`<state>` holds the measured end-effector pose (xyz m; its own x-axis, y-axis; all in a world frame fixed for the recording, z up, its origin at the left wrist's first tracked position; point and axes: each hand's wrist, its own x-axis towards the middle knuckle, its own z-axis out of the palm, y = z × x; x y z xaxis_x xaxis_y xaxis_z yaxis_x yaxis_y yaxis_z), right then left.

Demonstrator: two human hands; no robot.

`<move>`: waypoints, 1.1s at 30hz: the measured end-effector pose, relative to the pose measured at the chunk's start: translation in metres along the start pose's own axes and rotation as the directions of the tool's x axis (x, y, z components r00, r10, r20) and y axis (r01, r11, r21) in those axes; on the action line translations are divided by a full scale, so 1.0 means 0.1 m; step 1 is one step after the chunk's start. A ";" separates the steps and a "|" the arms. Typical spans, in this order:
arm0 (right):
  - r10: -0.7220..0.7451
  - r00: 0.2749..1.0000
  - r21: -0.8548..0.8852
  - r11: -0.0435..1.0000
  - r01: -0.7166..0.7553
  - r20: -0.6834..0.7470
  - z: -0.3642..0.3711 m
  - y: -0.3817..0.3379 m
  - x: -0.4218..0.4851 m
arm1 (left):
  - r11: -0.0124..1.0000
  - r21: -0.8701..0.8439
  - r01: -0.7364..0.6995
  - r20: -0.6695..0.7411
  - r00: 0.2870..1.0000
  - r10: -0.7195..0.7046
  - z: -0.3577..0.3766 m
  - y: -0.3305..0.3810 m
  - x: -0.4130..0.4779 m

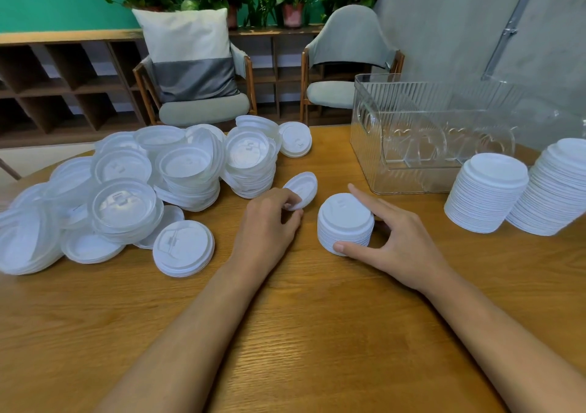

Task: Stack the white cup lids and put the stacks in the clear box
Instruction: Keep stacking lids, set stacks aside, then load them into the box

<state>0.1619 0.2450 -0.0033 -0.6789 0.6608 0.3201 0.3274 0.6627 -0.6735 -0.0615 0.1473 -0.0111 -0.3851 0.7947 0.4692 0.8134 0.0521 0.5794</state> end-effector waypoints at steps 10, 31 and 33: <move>-0.012 1.000 -0.015 1.000 0.011 -0.024 0.01 -0.02 0.00 | 0.879 -0.473 0.066 -0.171 0.971 -0.165 -0.14 0.33 0.00; -0.092 0.996 -0.016 0.996 0.092 0.018 0.00 -0.05 0.00 | 0.906 -0.399 0.142 0.266 0.963 -0.034 -0.08 0.34 -0.05; -0.095 0.995 -0.010 0.995 0.095 0.028 0.00 -0.06 0.00 | 0.857 -0.486 0.172 0.348 0.937 0.009 -0.09 0.31 -0.04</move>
<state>0.1600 0.2410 0.0004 -0.7248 0.5849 0.3641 0.2681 0.7263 -0.6330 -0.0383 0.1407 0.0109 -0.2021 0.9559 0.2130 0.4187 -0.1123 0.9012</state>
